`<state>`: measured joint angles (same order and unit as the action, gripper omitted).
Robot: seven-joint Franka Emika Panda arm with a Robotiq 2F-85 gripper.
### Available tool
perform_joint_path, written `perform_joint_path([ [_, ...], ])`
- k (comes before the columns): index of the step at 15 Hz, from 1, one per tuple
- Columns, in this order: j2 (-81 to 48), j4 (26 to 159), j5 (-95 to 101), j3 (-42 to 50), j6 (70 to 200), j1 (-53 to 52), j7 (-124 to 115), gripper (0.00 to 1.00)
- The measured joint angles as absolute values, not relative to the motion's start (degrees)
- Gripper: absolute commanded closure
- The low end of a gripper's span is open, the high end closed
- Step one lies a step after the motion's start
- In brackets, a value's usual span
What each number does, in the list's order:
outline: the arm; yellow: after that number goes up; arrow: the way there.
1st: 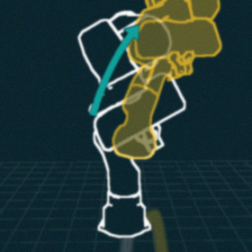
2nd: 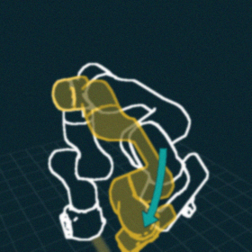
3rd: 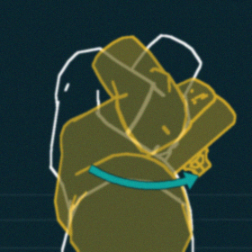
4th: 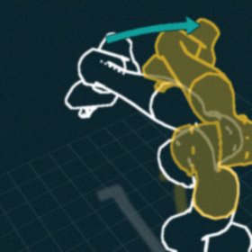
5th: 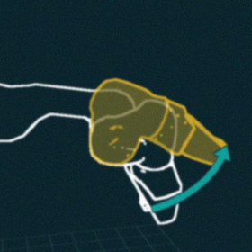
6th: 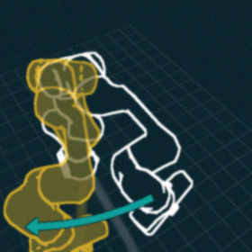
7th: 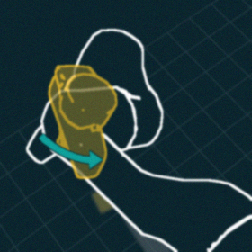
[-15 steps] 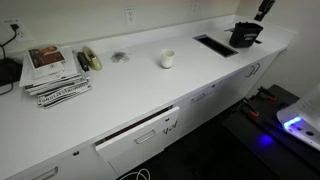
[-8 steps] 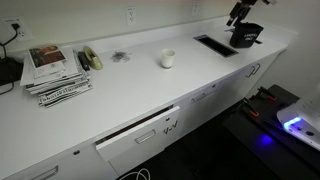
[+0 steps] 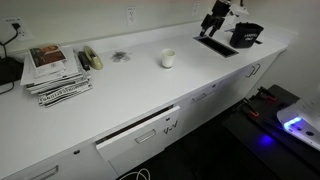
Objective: Pick up the white cup from the table and pour its contents on the table.
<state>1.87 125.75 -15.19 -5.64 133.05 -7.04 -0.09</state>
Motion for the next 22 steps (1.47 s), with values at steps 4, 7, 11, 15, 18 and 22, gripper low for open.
perform_joint_path([
  [4, -5.6, 119.9, -10.9, -7.9, 134.6, -8.7, -7.4, 0.00],
  [7, -11.5, 115.3, -6.7, -8.0, 136.6, -10.0, -12.4, 0.00],
  [11, -19.3, 108.4, -4.7, -7.9, 136.9, -11.5, -15.3, 0.00],
  [15, -24.4, 102.6, -4.7, -7.7, 136.9, -12.7, -15.4, 0.00],
  [18, -26.9, 99.5, -4.6, -7.6, 136.6, -13.5, -15.4, 0.00],
  [22, -28.9, 97.0, -2.9, -7.0, 133.6, -14.7, -17.0, 0.00],
])
